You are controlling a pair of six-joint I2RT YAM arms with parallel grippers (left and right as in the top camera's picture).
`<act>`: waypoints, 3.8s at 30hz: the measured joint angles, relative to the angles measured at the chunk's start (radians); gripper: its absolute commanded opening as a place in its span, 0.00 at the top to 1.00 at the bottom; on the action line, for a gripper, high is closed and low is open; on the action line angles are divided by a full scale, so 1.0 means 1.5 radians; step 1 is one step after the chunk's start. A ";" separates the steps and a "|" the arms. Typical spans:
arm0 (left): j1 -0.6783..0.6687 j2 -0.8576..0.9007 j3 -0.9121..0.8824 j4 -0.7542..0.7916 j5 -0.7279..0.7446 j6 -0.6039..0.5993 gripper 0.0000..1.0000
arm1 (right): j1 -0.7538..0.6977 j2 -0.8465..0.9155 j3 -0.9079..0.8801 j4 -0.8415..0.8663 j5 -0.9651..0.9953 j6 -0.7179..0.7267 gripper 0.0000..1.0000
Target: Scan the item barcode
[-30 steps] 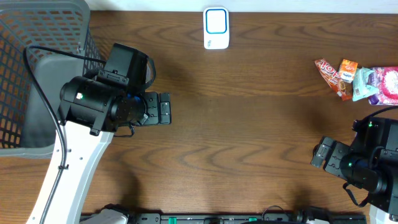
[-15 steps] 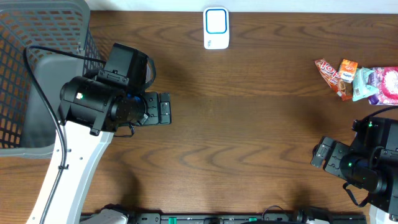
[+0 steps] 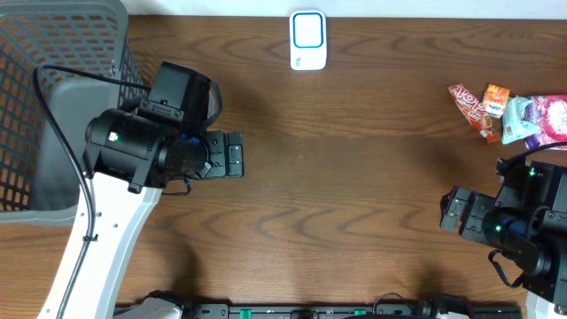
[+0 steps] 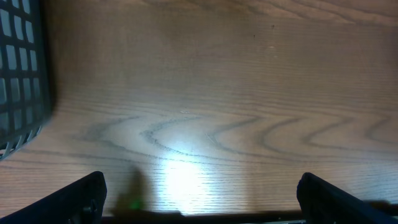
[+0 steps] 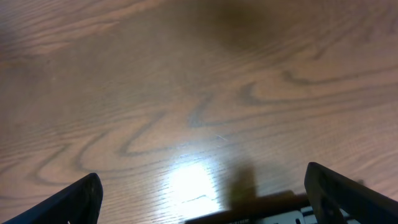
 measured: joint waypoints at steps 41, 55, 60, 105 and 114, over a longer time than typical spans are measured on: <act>0.000 0.000 0.001 0.000 0.000 0.000 0.02 | 0.167 -0.546 -0.775 0.889 -0.007 -0.039 0.01; 0.000 0.000 0.001 0.000 0.000 0.000 0.02 | 0.157 -0.587 -0.817 0.902 0.062 -0.013 0.01; 0.000 0.000 0.001 0.000 0.000 0.000 0.02 | 0.157 -0.587 -0.817 0.902 0.062 -0.047 0.01; 0.000 0.000 0.001 0.000 0.000 0.000 0.02 | 0.169 -0.587 -0.817 0.902 0.062 -0.116 0.01; 0.000 0.000 0.001 0.000 0.000 0.000 0.02 | 0.169 -0.587 -0.817 0.902 0.062 -0.117 0.01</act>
